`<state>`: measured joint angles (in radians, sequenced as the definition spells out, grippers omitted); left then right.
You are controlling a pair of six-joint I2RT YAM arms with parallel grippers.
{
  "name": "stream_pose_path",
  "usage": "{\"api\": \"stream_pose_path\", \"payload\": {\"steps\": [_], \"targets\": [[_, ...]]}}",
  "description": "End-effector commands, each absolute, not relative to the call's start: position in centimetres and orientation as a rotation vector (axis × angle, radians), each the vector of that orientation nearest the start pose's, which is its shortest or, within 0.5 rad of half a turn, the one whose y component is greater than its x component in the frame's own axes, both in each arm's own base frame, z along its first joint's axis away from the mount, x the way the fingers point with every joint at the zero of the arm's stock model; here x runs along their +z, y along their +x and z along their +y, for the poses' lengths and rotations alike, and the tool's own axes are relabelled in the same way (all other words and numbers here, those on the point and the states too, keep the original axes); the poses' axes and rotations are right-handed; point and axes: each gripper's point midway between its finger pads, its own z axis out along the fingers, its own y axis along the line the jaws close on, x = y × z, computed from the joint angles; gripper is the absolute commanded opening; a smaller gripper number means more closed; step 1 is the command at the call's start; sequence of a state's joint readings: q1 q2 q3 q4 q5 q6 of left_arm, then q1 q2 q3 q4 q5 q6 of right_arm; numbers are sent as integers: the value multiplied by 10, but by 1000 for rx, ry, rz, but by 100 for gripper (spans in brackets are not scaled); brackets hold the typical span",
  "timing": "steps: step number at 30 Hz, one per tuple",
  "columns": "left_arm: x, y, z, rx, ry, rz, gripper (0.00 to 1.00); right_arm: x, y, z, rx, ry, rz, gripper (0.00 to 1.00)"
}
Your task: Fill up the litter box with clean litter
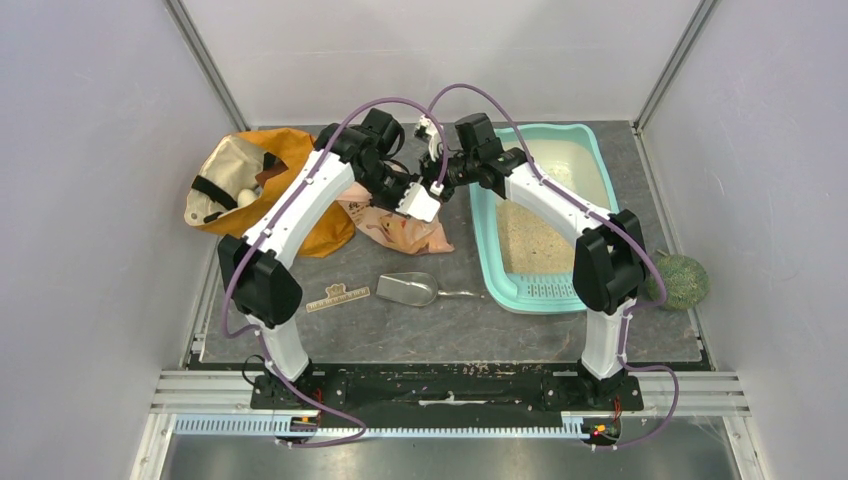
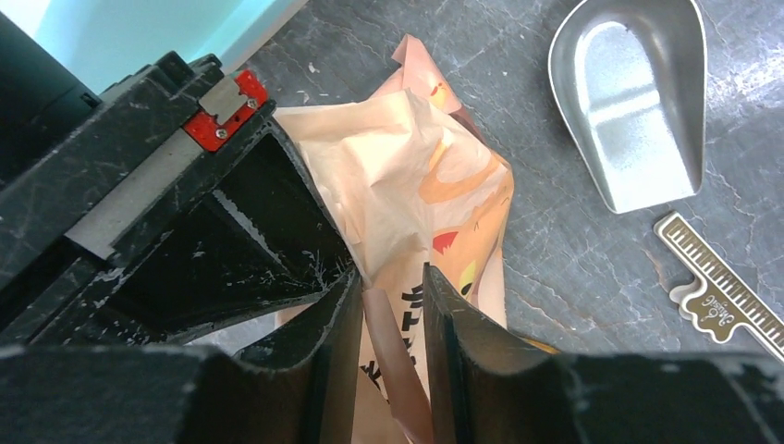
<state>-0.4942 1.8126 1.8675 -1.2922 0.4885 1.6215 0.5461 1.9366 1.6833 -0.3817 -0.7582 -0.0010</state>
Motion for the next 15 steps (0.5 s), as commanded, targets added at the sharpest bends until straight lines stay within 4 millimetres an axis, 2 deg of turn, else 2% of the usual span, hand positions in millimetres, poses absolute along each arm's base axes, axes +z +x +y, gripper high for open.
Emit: {"api": "stream_pose_path", "payload": {"steps": [1,5,8,12,14,15], "targets": [[206,333,-222,-307,2359,1216,35,271,362,370,1149,-1069,1739,0],[209,356,-230,-235,2268,1272,45,271,358,369,1162,-1074,1740,0],[201,358,-229,-226,2302,1263,42,269,355,368,1172,-1075,1742,0],[196,343,-222,-274,2375,1256,30,267,365,364,1124,-1052,1754,0],[201,335,-221,-277,2394,1261,19,264,374,361,1074,-1026,1772,0],[203,333,-219,-265,2394,1273,10,262,379,359,1044,-1013,1780,0]]}}
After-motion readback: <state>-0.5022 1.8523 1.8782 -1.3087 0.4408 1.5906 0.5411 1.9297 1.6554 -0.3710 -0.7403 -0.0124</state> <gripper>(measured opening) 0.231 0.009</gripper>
